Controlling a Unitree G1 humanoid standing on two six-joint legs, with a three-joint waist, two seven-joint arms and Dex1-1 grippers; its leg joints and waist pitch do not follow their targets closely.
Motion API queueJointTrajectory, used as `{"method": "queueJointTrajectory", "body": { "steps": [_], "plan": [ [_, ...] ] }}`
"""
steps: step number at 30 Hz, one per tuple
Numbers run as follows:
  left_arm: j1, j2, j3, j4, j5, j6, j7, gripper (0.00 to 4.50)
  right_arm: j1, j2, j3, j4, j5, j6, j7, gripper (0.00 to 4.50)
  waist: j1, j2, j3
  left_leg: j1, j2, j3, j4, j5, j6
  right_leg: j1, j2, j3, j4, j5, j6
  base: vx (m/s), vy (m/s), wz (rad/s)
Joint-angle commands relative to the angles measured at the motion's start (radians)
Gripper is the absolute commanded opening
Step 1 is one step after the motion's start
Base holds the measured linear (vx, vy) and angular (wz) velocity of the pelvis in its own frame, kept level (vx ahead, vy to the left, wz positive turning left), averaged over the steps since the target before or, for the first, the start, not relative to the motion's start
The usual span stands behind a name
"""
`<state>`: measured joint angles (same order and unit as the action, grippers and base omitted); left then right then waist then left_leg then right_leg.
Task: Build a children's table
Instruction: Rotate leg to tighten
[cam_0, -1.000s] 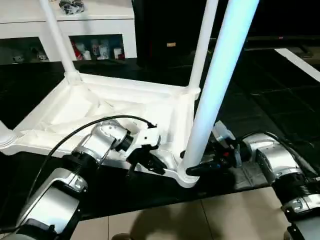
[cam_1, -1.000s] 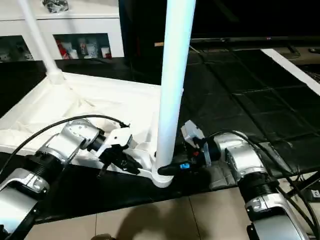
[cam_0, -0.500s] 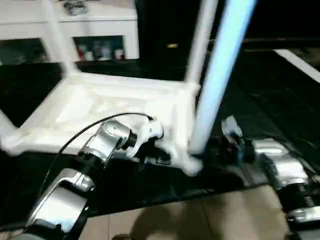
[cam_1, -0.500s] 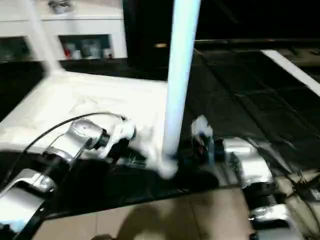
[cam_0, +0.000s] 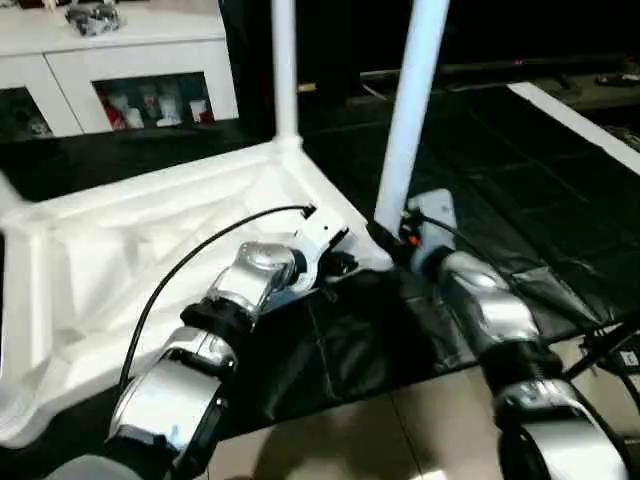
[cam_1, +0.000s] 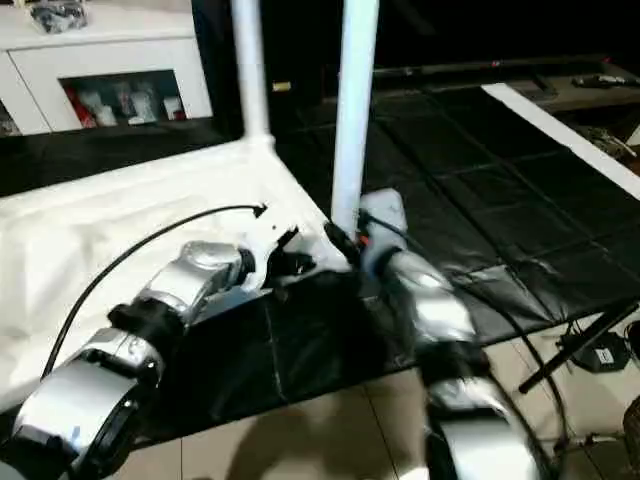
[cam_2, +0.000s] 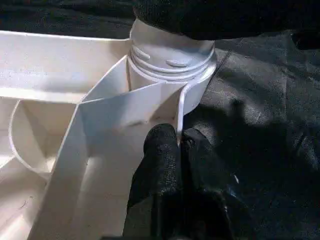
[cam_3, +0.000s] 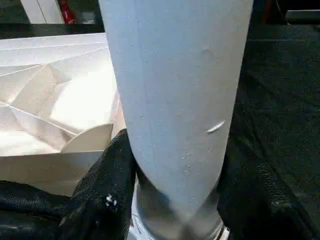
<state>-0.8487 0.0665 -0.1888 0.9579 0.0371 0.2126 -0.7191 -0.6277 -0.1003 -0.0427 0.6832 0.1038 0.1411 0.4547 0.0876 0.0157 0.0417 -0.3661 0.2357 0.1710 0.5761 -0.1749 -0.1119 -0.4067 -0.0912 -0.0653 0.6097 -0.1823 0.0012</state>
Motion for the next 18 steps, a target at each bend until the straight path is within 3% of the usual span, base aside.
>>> {"method": "queueJointTrajectory", "body": {
  "steps": [1, 5, 8, 9, 10, 13, 14, 16, 18],
  "plan": [
    [-0.039, -0.046, 0.002, -0.013, -0.004, -0.028, 0.022, 0.0, 0.012, 0.087, 0.086, 0.008, 0.007, 0.02, 0.073, 2.67, 0.006, -0.013, -0.069, 0.004, -0.019, 0.015, -0.054, -0.113, 0.069, 0.066, -0.034, 0.029, -0.057, -0.015, -0.255, 0.0, 0.0, 0.0],
    [-0.035, -0.024, -0.007, -0.011, 0.004, -0.048, -0.016, 0.0, 0.025, 0.062, 0.089, -0.012, 0.013, 0.018, 0.122, 3.1, 0.004, -0.013, -0.067, 0.004, -0.019, 0.015, -0.055, -0.123, 0.07, 0.065, -0.035, 0.031, -0.06, -0.047, -0.247, 0.0, 0.0, 0.0],
    [-0.031, -0.008, -0.009, -0.016, 0.002, -0.056, -0.047, 0.0, 0.039, 0.037, 0.101, -0.039, 0.018, 0.019, 0.172, 3.36, 0.004, -0.013, -0.068, 0.004, -0.017, 0.014, -0.054, -0.111, 0.075, 0.066, -0.035, 0.03, -0.057, -0.022, -0.25, 0.0, 0.0, 0.0],
    [-0.024, 0.015, -0.015, -0.026, -0.002, -0.063, -0.094, 0.0, 0.062, -0.004, 0.114, -0.077, 0.026, 0.022, 0.243, 3.49, 0.005, -0.004, -0.068, 0.005, -0.017, 0.014, -0.053, -0.11, 0.075, 0.065, -0.035, 0.03, -0.056, -0.014, -0.253, 0.0, 0.0, 0.0],
    [-0.022, 0.02, -0.016, -0.028, -0.003, -0.064, -0.105, 0.0, 0.066, -0.012, 0.116, -0.085, 0.029, 0.021, 0.258, 3.56, 0.008, -0.01, -0.07, 0.007, -0.018, 0.016, -0.051, -0.107, 0.084, 0.067, -0.033, 0.031, -0.056, 0.012, -0.255, 0.0, 0.0, 0.0],
    [0.003, 0.077, -0.046, -0.06, 0.0, -0.1, -0.236, 0.0, 0.115, -0.111, 0.13, -0.157, 0.06, 0.018, 0.419, 3.69, 0.009, -0.006, -0.068, 0.003, -0.018, 0.015, -0.05, -0.108, 0.096, 0.068, -0.033, 0.03, -0.053, 0.043, -0.269, 0.0, 0.0, 0.0],
    [0.011, 0.091, -0.057, -0.068, 0.002, -0.117, -0.275, 0.0, 0.124, -0.136, 0.132, -0.17, 0.068, 0.016, 0.459, 3.94, 0.012, -0.009, -0.07, 0.005, -0.016, 0.015, -0.049, -0.116, 0.101, 0.07, -0.033, 0.029, -0.053, 0.045, -0.274, 0.0, 0.0, 0.0],
    [0.011, 0.091, -0.057, -0.068, 0.002, -0.117, -0.275, 0.0, 0.124, -0.136, 0.132, -0.17, 0.068, 0.016, 0.459, 4.06, 0.014, -0.008, -0.069, 0.003, -0.015, 0.016, -0.049, -0.123, 0.103, 0.07, -0.033, 0.029, -0.053, 0.039, -0.278, 0.0, 0.0, 0.0],
    [0.037, 0.142, -0.1, -0.107, 0.004, -0.174, -0.427, 0.0, 0.144, -0.225, 0.142, -0.197, 0.087, 0.004, 0.607, 4.11, 0.021, -0.011, -0.065, 0.006, -0.012, 0.017, -0.052, -0.16, 0.091, 0.067, -0.035, 0.028, -0.059, -0.042, -0.27, 0.0, 0.0, 0.0]
  ]
}}
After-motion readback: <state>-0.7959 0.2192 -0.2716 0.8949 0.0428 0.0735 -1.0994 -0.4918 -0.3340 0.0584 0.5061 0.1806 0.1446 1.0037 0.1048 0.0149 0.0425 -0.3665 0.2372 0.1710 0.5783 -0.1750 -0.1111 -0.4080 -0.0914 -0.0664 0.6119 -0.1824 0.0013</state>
